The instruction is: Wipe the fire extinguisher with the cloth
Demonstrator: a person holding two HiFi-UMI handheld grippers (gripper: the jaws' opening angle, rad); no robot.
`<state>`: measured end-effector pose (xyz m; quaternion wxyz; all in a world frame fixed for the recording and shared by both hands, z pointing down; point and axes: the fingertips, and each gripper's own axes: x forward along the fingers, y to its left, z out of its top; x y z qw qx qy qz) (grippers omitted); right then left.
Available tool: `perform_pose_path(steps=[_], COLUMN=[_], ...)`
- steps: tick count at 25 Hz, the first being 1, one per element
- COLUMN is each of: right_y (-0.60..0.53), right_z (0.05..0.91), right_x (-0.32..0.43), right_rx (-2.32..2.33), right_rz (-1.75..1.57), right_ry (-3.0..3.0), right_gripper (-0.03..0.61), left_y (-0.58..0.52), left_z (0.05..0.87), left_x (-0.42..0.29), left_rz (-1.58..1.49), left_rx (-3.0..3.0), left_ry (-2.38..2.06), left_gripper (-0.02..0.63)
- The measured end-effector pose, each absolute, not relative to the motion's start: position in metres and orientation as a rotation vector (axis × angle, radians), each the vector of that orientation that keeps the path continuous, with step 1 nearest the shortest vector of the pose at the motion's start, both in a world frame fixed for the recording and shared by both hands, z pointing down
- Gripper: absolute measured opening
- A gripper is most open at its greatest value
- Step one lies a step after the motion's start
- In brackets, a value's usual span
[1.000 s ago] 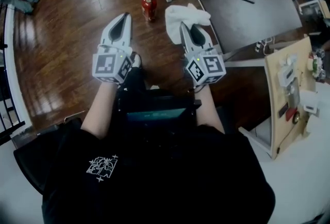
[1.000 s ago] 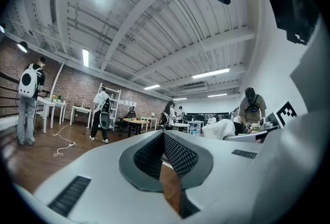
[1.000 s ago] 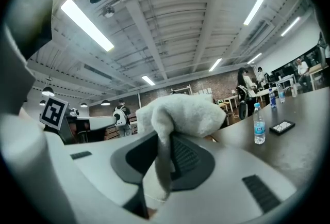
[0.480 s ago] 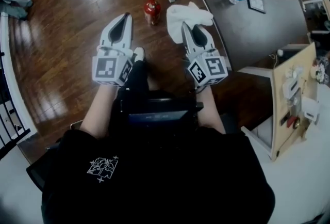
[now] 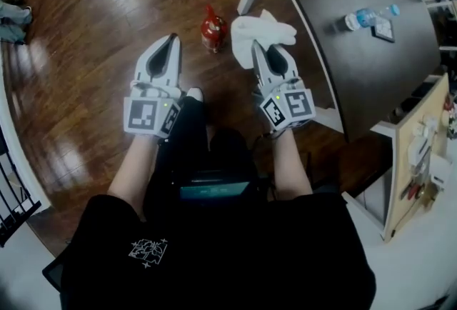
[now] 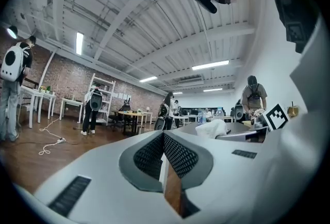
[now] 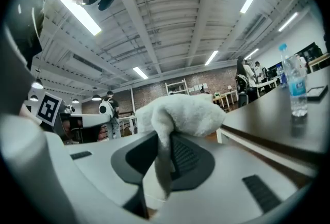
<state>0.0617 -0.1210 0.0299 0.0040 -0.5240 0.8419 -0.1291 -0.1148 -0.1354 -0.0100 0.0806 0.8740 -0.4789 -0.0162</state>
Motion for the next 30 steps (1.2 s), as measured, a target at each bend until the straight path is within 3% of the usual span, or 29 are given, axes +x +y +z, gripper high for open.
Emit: perform_pose_path(steps=[14, 30], right_y=[-0.203, -0.236], right_z=[0.384, 0.47], right_x=[0.067, 0.044], right_rx=[-1.589, -1.628], right_rz=[-0.373, -0.323], right_ry=[2.67, 2.637], right_gripper=[0.083, 0.078], left_y=[-0.186, -0.183], left_z=[0.309, 0.374], left_x=[-0.12, -0.129], left_rz=[-0.086, -0.104], left_rx=[2.647, 2.636], left_ry=[-1.474, -1.531], left_gripper=[0.0, 0.0])
